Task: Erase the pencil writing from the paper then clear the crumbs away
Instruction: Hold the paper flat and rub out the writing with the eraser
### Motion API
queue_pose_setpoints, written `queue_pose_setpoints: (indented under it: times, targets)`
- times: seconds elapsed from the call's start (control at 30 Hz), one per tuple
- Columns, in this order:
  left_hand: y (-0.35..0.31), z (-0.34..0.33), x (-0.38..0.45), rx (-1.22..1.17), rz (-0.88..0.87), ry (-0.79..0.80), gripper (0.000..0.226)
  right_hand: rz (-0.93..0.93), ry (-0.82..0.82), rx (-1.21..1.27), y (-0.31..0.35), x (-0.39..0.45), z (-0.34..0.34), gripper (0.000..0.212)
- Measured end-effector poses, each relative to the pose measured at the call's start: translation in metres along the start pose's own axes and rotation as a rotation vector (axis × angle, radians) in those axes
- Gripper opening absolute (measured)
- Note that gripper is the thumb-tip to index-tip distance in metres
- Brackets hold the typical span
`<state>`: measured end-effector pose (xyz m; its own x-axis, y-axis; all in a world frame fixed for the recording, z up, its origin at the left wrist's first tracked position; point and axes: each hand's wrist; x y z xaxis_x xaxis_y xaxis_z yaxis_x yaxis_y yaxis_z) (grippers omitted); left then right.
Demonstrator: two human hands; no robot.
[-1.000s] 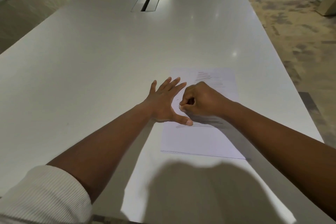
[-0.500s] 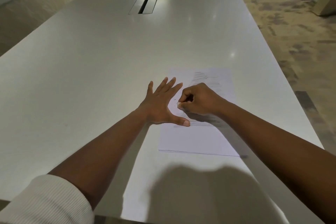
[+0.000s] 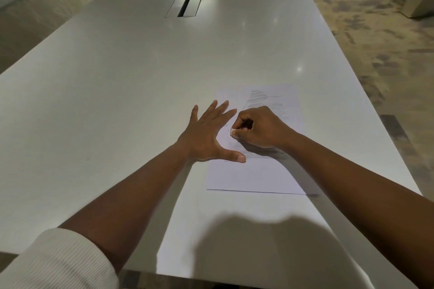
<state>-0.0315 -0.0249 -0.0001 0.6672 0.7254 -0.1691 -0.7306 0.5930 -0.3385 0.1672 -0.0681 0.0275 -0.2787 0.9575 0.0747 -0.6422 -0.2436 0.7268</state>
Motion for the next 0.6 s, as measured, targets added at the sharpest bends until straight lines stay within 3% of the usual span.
queue_pose_setpoints:
  times: [0.6]
  targets:
    - [-0.007, -0.011, -0.035, 0.056, -0.079, 0.012, 0.135, -0.093, -0.010, -0.059, 0.007, 0.002, -0.002, 0.009]
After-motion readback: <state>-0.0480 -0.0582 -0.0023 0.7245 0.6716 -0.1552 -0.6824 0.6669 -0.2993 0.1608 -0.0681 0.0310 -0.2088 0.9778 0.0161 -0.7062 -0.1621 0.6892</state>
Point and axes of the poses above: each hand's wrist, its own x-axis towards the middle knuckle, its own z-axis out of the back of the hand, y = z × x, and after that the axes turned 5 degrees about y, right-handed
